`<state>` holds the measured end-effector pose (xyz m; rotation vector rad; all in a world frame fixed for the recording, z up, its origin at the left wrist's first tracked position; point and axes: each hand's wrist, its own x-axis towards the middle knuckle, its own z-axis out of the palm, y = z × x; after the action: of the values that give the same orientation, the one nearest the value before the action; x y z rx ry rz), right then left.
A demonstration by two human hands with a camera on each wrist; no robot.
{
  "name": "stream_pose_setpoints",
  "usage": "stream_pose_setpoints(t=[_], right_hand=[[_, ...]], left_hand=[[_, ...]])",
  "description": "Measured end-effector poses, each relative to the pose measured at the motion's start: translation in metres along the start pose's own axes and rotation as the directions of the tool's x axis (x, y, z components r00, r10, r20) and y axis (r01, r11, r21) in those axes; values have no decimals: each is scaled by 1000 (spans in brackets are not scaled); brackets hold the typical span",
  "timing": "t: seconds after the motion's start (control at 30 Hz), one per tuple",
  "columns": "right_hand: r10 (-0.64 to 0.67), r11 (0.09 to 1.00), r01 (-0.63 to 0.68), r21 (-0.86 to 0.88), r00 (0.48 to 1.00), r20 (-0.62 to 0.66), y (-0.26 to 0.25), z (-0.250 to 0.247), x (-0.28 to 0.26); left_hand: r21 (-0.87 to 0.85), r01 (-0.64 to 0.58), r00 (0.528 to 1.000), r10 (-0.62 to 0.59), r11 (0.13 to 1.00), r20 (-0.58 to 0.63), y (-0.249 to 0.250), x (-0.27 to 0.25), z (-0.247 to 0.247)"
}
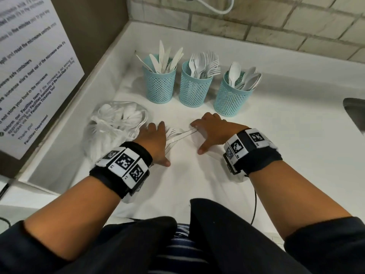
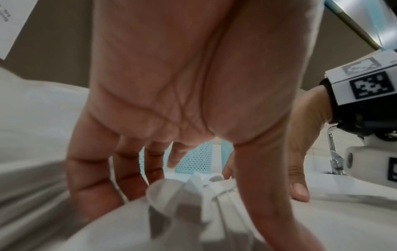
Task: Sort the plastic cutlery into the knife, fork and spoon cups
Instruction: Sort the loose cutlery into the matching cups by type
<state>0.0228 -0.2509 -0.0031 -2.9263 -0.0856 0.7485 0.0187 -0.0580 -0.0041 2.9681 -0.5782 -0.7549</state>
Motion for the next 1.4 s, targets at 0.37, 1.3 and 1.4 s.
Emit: stream_pose_setpoints(t=[0.37, 1.3, 1.4], right_hand=[[41, 994, -28, 108, 992, -120, 5, 6, -5], [209, 653, -112, 749, 977, -37, -3, -11, -6], [245, 539, -144, 830, 970, 9, -8, -14, -6]], left_hand=[[-104, 14, 1000, -13, 995, 14, 2, 25, -9], [-831, 104, 992, 7, 547, 128, -2, 39, -22], [-923, 162, 981, 47, 348, 190, -5, 40, -22]])
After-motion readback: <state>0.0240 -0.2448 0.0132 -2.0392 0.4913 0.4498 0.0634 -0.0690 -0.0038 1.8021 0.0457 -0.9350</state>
